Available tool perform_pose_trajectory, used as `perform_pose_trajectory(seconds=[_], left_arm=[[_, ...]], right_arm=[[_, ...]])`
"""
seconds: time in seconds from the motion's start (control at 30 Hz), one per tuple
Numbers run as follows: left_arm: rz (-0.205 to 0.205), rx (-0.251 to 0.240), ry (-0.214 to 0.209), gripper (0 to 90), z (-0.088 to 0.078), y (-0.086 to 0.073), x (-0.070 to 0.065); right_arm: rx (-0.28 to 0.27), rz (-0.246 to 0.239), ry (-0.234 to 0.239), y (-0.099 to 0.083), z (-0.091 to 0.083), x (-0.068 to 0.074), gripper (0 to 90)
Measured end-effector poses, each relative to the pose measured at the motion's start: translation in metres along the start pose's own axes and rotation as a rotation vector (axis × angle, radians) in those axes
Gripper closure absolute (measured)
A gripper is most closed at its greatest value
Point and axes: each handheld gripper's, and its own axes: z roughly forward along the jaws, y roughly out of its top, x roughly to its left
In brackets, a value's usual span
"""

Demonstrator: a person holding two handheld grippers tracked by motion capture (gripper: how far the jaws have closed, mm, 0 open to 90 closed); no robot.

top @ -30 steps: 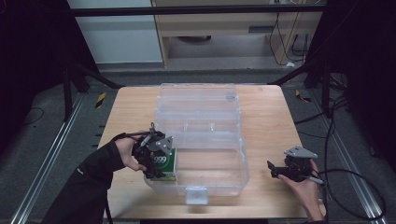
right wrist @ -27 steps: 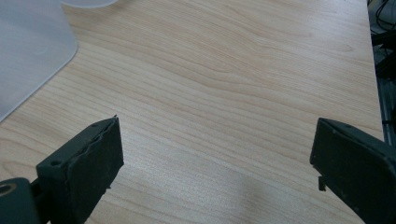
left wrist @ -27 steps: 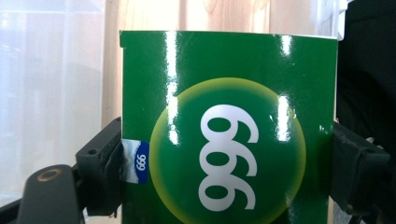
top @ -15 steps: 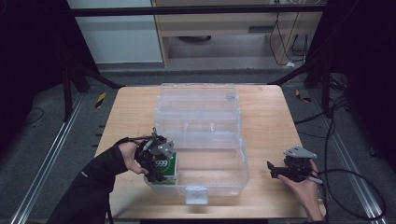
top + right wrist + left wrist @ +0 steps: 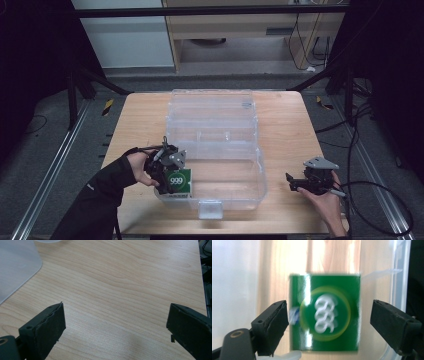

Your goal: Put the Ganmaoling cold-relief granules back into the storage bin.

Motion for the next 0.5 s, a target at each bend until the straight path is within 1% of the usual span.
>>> perform_pose_trajectory(seconds=[0.03,0.07,0.1,0.13,0.23,0.27,0.3,0.33,0.37,0.4,0.43,0.47,0.5], left_arm=[[-0.003,-0.020,0.010,14.5,-0.005,0.000,-0.001],[-0.003,-0.020,0.010,14.7,-0.005,0.000,-0.001],[0.000,-0.034,0.024,15.1,-0.012,-0.001,-0.002],[0.000,-0.034,0.024,15.4,-0.012,-0.001,-0.002],[0.003,-0.058,0.048,16.1,-0.024,-0.003,-0.005],[-0.010,-0.066,0.060,17.0,-0.030,-0.006,-0.007],[-0.026,-0.090,0.071,17.3,-0.036,-0.010,-0.009],[-0.026,-0.090,0.071,17.7,-0.036,-0.010,-0.009],[-0.010,-0.109,0.091,18.2,-0.040,-0.012,-0.008],[-0.020,-0.122,0.097,18.2,-0.044,-0.015,-0.009],[-0.035,-0.142,0.116,18.9,-0.051,-0.022,-0.010],[-0.041,-0.148,0.125,19.3,-0.054,-0.025,-0.011],[-0.041,-0.148,0.125,19.7,-0.054,-0.025,-0.011]], right_arm=[[0.000,0.001,0.000,0.000,0.000,0.000,2.6],[0.000,0.001,0.000,0.000,0.000,0.000,2.6],[0.000,0.001,0.000,0.000,0.000,0.000,2.6],[0.000,0.001,0.000,0.000,0.000,0.000,2.6],[0.000,0.000,-0.002,0.000,0.000,0.000,2.6],[0.000,0.002,-0.003,0.000,-0.001,0.000,2.6],[0.000,0.001,-0.003,0.000,-0.001,-0.001,2.6],[0.000,0.001,-0.003,0.000,-0.001,-0.001,2.6],[-0.002,0.003,-0.003,0.000,-0.001,-0.001,2.6],[-0.002,0.003,-0.003,0.000,-0.001,-0.001,2.6],[-0.001,0.005,-0.006,0.000,-0.001,-0.001,2.7],[-0.004,0.005,-0.006,0.000,-0.001,-0.001,2.6],[-0.003,0.005,-0.007,0.000,-0.001,-0.001,2.7]])
